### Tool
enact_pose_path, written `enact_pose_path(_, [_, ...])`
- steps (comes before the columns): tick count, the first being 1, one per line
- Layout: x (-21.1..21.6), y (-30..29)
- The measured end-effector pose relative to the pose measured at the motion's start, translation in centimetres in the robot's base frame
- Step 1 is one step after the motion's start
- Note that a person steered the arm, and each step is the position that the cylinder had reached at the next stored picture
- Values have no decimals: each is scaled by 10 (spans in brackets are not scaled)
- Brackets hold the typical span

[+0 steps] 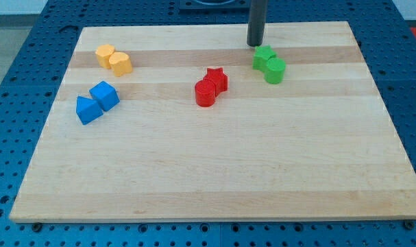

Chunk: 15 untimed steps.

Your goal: Move red star along with red circle towards blue cube

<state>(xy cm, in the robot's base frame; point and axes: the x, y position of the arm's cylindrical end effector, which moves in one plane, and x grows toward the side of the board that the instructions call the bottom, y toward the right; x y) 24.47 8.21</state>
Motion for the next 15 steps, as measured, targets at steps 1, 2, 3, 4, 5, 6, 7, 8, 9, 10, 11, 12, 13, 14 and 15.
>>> enact_pose_path(1, [-3, 41])
enact_pose_path(2, [3, 121])
enact_pose_path(3, [38, 196])
enact_pose_path(4, [113, 204])
enact_pose_path(5, [176, 170])
enact_pose_path(6, [207, 85])
enact_pose_path(7, [217, 8])
enact_pose_path(8, [212, -18])
enact_pose_path(9, [210, -26])
enact_pose_path(10, [217, -27])
enact_pose_path(11, [209, -29])
enact_pose_path(12, [176, -28])
enact_pose_path(13, [145, -26])
enact_pose_path(14, [120, -31])
enact_pose_path(15, [115, -70])
